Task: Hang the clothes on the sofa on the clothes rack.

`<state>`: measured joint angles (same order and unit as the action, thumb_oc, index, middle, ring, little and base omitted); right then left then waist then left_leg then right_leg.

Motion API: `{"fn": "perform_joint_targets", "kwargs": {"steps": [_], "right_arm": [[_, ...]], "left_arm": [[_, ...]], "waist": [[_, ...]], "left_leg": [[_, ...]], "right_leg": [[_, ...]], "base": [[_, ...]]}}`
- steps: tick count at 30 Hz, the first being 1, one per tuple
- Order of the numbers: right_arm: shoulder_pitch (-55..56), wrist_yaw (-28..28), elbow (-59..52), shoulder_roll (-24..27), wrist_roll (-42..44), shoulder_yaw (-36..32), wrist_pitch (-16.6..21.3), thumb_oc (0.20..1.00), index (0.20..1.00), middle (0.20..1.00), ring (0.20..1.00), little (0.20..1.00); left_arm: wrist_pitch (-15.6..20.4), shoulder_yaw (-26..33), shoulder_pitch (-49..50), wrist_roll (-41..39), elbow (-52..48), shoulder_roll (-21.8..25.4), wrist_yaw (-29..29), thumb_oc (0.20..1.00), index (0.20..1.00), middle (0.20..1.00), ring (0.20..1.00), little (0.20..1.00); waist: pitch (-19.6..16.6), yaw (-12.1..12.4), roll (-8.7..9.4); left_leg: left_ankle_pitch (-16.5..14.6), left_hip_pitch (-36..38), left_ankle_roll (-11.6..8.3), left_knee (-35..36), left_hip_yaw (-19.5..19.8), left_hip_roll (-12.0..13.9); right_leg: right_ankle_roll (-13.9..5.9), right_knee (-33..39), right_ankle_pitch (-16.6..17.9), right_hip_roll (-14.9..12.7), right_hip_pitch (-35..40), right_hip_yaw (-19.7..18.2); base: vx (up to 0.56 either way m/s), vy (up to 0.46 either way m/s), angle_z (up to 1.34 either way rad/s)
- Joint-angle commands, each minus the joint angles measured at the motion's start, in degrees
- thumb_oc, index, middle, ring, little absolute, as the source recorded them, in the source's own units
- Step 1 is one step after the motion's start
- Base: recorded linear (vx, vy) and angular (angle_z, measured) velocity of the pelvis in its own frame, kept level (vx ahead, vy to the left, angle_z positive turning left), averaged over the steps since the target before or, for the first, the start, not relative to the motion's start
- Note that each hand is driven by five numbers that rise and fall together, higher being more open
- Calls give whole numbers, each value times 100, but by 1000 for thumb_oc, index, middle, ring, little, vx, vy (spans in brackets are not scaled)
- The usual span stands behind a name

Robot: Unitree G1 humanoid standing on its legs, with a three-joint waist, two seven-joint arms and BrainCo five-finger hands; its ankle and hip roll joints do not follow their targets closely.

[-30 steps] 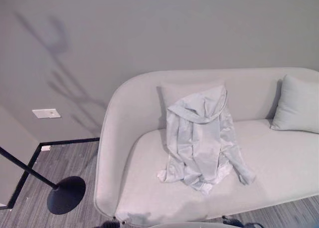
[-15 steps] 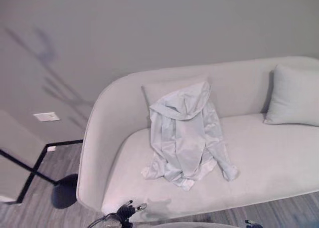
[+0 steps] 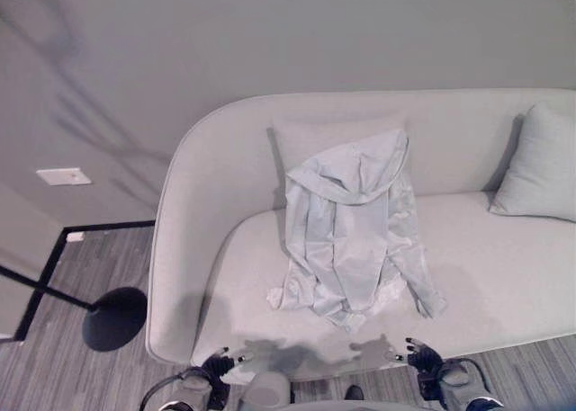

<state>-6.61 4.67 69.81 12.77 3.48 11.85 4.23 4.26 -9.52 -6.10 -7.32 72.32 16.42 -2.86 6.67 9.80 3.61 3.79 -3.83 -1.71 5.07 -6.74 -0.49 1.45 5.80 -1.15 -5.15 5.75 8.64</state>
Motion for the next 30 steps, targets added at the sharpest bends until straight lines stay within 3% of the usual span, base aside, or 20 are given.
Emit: {"fn": "perform_joint_targets", "kwargs": {"steps": [1, 5, 7, 9, 13, 16, 18, 30], "right_arm": [[208, 27, 40, 222, 76, 134, 51, 1000, 1000, 1000, 1000, 1000], [164, 54, 139, 208, 20, 190, 54, 1000, 1000, 1000, 1000, 1000], [121, 72, 125, 256, -16, 208, 41, 1000, 1000, 1000, 1000, 1000], [123, 92, 105, 273, -4, 216, 36, 1000, 1000, 1000, 1000, 1000], [222, 84, 99, 296, -20, 172, 31, 1000, 1000, 1000, 1000, 1000], [258, 56, 150, 267, 14, 215, 31, 1000, 1000, 1000, 1000, 1000], [400, 72, 80, 229, -24, 185, 37, 1000, 1000, 1000, 1000, 1000], [471, 27, -86, 656, -51, -31, 131, 1000, 1000, 1000, 1000, 1000]], "left_arm": [[119, -64, 133, 124, 140, -65, 71, 1000, 1000, 1000, 1000, 1000], [112, -24, 140, 134, -18, -14, 82, 1000, 1000, 1000, 1000, 1000], [126, -15, 135, 118, -82, -19, 97, 1000, 1000, 1000, 1000, 1000], [130, -60, 99, 115, -94, -9, 101, 1000, 1000, 1000, 1000, 1000], [102, -43, 83, 34, -259, 11, 128, 1000, 1000, 1000, 1000, 1000], [72, -189, -5, -22, -368, 77, 154, 1000, 1000, 1000, 1000, 1000], [115, -188, -42, -83, -504, 63, 147, 1000, 1000, 1000, 1000, 1000], [96, 86, 156, -109, -677, 39, 150, 1000, 1000, 1000, 1000, 1000]], "waist": [[-557, 95, -59], [-563, 158, -98], [-442, 97, -276], [-297, -9, -437], [-257, -68, -480], [-192, -255, -504], [-147, -292, -325], [-339, -276, -243]], "left_leg": [[-116, 73, -159, -7, -122, 146], [-208, 288, -109, -7, -131, 64], [-222, 526, -84, -7, -97, 137], [-255, 766, -73, -7, -24, 180], [-364, 854, -78, -7, 176, 179], [-389, 897, -41, -7, 403, 223], [-436, 931, -3, -7, 433, 224], [-293, 771, -89, -7, 351, 683]], "right_leg": [[-325, -80, 572, -89, 819, 19], [-380, -825, 595, -286, 771, 140], [-391, -1639, 540, -270, 506, 82], [-333, -2006, 455, -262, 271, 49], [-252, -1078, 392, -471, 73, 170], [-245, -121, 458, -495, -394, -118], [-311, -80, 526, -555, -297, -308], [-419, -80, 461, -311, -198, 11]], "base": [[130, 134, 1], [180, 225, -15], [120, 210, -15], [119, 126, 6], [100, -50, 7], [96, -92, 8], [45, -151, 27], [62, -141, 30]]}}
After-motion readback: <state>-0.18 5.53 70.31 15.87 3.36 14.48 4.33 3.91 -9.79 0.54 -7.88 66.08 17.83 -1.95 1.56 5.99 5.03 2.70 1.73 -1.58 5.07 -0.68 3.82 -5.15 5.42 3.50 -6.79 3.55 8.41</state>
